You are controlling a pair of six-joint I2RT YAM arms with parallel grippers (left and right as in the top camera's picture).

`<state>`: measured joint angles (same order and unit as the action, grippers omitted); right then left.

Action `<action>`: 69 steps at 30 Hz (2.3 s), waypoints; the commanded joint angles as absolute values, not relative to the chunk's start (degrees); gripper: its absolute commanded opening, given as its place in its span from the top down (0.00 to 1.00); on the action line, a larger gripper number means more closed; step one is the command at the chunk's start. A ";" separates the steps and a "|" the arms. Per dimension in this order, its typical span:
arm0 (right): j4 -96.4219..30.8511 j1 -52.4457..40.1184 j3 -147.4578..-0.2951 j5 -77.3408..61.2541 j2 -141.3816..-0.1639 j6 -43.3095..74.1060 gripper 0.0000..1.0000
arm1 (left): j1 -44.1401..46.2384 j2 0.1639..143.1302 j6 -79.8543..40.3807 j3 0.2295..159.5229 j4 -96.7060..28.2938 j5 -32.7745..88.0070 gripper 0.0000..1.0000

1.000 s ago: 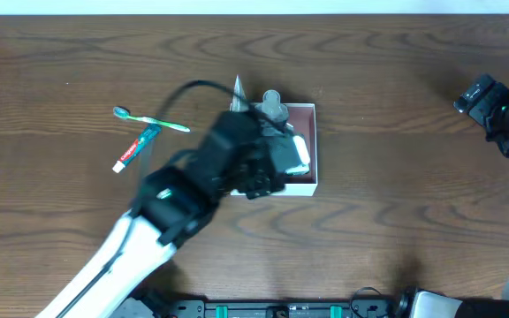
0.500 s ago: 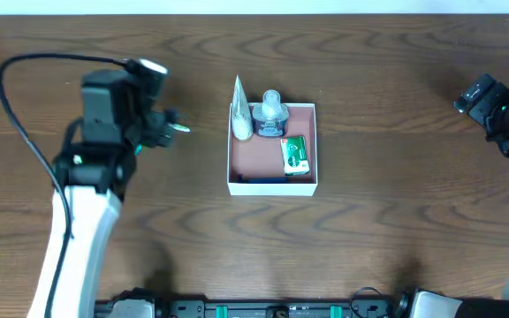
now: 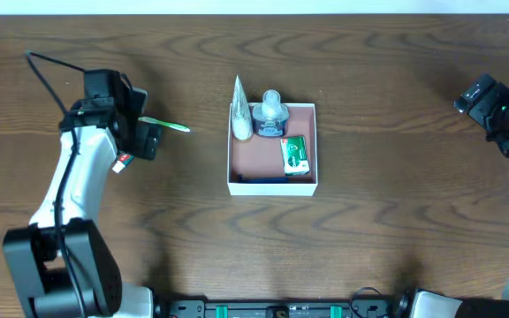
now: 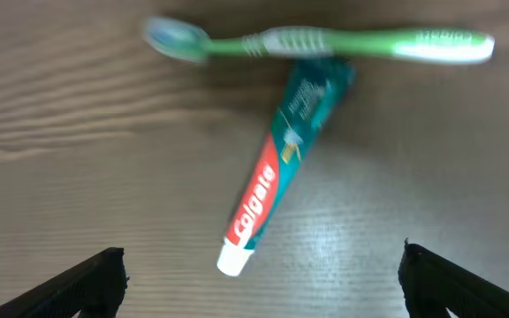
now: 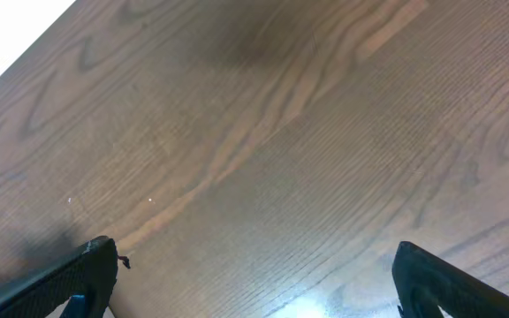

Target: Pack container

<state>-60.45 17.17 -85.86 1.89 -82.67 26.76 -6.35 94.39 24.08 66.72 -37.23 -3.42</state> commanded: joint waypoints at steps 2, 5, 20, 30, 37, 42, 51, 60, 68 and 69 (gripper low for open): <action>-60.49 17.45 -86.54 1.89 -82.81 27.40 0.01 | -7.01 99.00 28.97 67.46 -38.15 -3.68 0.02; -60.49 17.45 -86.54 1.89 -82.81 27.40 0.01 | -7.27 102.26 30.04 67.46 -38.13 -3.68 0.02; -60.49 17.45 -86.54 1.89 -82.81 27.40 0.01 | -7.40 109.47 31.33 67.46 -34.76 -3.64 0.02; -60.49 17.30 -86.54 1.89 -82.81 27.40 0.01 | -7.38 112.33 31.20 67.35 -34.41 4.60 0.19; -60.49 17.30 -86.54 1.89 -82.81 27.40 0.01 | -7.38 112.33 31.18 67.35 -35.77 11.16 0.53; -60.49 17.30 -86.54 1.89 -82.81 27.40 0.01 | -7.31 112.33 26.89 67.35 -35.97 11.49 0.64; -60.51 17.30 -86.54 1.89 -82.81 27.40 0.01 | -7.31 112.31 12.71 67.35 -35.97 11.57 0.87; -60.51 17.23 -86.54 1.89 -82.81 27.40 0.01 | -7.31 110.67 6.96 67.70 -36.82 19.05 0.87; -60.51 17.23 -86.54 1.89 -82.81 27.40 0.01 | -7.31 102.63 6.96 71.99 -38.79 29.12 0.87; -60.51 17.23 -86.54 1.89 -82.81 27.40 0.01 | -7.31 100.97 6.94 72.53 -38.79 29.89 0.87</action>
